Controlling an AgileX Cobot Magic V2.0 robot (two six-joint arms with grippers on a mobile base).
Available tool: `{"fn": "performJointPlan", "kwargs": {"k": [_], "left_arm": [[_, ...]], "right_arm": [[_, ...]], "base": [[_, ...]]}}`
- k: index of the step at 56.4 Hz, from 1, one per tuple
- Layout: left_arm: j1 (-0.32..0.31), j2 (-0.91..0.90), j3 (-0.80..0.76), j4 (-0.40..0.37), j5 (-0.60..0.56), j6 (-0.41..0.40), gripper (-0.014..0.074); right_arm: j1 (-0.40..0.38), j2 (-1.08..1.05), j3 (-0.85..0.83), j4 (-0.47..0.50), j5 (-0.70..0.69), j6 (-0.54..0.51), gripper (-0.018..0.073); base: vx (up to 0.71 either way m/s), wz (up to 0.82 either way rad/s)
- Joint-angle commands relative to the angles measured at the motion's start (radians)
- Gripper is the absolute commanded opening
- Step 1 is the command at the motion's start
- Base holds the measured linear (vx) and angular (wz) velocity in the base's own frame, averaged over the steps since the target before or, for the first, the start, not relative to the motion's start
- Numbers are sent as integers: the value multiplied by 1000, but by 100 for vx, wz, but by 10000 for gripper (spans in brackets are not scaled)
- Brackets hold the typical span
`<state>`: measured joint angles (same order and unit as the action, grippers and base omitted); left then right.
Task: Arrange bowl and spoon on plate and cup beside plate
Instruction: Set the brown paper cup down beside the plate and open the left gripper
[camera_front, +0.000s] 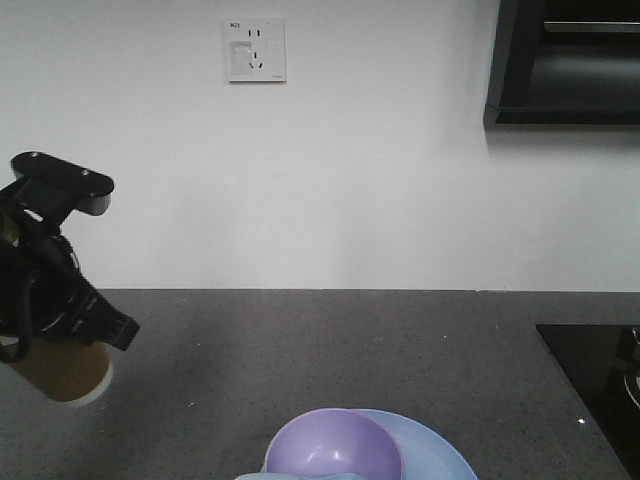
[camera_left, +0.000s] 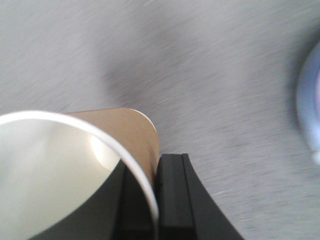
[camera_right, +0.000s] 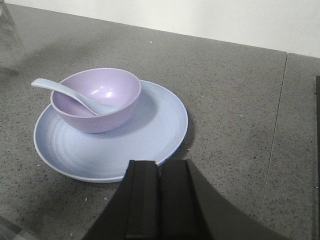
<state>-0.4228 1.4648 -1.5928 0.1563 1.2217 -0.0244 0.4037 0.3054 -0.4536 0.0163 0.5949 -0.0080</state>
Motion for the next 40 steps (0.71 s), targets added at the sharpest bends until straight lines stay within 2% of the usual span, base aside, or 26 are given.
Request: {"fn": "performJointPlan", "kwargs": {"k": [1, 10, 20, 24, 40], "left_arm": [[-39, -36, -46, -34, -58, -2, -4], [-103, -1, -46, -55, -40, -5, -3], [-168, 69, -46, -125, -41, -5, 0], [-192, 101, -46, -122, -42, -5, 0], [-222, 186, -46, -121, -65, -7, 0]], "right_arm": [[-3, 20, -28, -10, -78, -6, -8], [-3, 20, -28, -10, -78, -6, -8], [-3, 20, -28, -10, -78, -6, -8], [-3, 20, -28, -10, -78, -6, -8], [-3, 20, -28, -10, -78, -6, -8]], "base": [[0, 0], [0, 0], [0, 0], [0, 0], [0, 0]]}}
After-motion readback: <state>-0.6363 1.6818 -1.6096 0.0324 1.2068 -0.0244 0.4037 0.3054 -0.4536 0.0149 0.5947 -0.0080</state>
